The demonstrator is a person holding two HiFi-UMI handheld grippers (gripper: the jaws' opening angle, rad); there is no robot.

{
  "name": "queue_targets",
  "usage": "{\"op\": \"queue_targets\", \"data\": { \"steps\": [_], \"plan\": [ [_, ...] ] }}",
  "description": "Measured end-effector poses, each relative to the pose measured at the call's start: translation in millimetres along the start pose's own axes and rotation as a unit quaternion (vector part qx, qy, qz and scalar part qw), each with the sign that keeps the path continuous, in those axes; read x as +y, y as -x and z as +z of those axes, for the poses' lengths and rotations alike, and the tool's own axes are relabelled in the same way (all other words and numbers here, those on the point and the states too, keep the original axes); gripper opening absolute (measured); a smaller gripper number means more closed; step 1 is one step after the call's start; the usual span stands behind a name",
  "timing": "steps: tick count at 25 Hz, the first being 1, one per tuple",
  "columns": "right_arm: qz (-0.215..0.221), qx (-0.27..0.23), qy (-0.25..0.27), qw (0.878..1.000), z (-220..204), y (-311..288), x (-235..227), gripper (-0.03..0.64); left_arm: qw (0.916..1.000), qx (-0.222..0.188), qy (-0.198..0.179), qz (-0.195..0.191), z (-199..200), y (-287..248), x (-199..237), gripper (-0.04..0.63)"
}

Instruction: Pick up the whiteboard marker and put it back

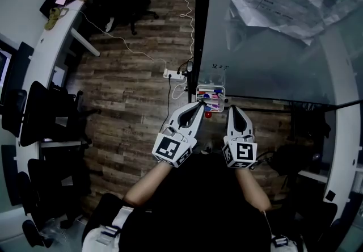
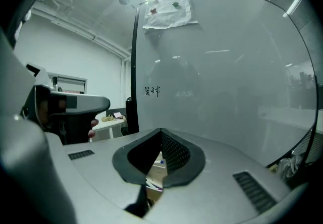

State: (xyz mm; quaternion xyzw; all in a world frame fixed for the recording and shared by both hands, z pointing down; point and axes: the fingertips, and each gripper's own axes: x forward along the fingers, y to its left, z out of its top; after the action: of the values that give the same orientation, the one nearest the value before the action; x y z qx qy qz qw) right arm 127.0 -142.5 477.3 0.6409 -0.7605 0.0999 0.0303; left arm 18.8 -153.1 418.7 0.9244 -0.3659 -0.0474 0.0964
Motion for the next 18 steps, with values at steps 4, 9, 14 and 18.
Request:
{"op": "queue_targets", "data": {
  "steps": [4, 9, 14, 18],
  "plan": [
    [0.008, -0.027, -0.007, 1.000, 21.8, 11.9, 3.8, 0.014, 1.0000, -0.004, -0.003, 0.003, 2.5, 1.7, -0.3, 0.008],
    [0.011, -0.037, -0.014, 0.999, 23.1, 21.1, 4.8, 0.014, 1.0000, -0.003, 0.001, 0.006, -1.1, 5.0, -0.7, 0.008],
    [0.008, -0.034, -0.009, 0.999, 25.7, 22.9, 4.2, 0.012, 1.0000, -0.002, 0.002, 0.006, -3.3, 5.6, -1.1, 0.008],
    [0.017, -0.041, -0.011, 0.999, 25.9, 22.2, 8.1, 0.012, 1.0000, -0.002, 0.002, 0.004, -3.8, 7.1, -2.0, 0.008]
  ]
}}
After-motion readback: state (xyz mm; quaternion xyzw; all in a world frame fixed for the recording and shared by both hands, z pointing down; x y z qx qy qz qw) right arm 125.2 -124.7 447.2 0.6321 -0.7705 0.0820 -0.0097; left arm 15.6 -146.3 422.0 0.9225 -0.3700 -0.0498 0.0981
